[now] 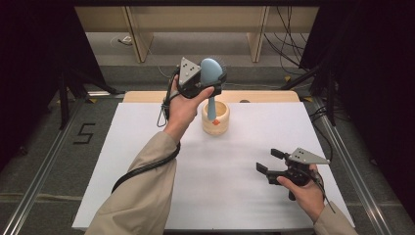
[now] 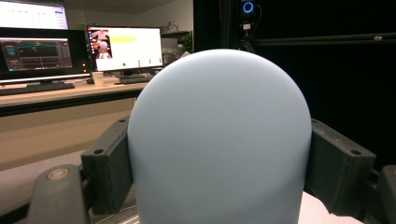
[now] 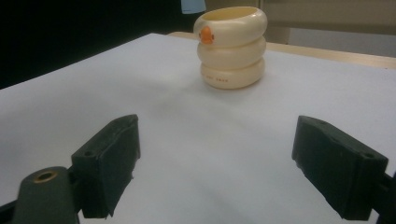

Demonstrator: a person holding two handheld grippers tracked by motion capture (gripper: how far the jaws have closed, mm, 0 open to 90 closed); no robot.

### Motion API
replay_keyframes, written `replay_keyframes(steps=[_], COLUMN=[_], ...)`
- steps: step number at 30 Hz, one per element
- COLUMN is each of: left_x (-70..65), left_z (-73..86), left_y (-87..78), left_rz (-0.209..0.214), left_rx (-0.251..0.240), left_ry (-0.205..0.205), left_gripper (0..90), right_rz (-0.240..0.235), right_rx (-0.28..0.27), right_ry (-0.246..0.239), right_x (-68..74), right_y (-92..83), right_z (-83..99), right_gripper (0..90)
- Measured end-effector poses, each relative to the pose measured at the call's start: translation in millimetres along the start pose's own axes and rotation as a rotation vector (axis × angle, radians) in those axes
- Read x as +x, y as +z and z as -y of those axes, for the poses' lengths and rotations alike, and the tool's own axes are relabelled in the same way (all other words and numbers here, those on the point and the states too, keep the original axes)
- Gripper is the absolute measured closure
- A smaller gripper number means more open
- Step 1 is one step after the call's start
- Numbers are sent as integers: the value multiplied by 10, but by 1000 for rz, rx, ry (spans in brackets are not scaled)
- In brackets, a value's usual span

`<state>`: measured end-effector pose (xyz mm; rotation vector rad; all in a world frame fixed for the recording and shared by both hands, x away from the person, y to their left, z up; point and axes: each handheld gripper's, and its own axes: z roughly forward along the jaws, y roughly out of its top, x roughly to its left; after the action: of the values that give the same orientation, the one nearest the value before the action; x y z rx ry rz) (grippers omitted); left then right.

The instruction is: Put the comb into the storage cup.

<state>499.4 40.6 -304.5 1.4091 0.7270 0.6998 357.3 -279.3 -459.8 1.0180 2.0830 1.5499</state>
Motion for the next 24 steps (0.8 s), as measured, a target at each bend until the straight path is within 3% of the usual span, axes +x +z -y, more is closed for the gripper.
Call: replay_keyframes(steps=[24], left_x=[2], left_z=[70], left_y=[97], left_rz=[26], left_rx=[-11], left_ry=[23], left_gripper=[194], right_rz=[-2], right_rx=[-3], right_ry=[4], right_x=[1], right_y=[1], right_z=[2], right_gripper=[160])
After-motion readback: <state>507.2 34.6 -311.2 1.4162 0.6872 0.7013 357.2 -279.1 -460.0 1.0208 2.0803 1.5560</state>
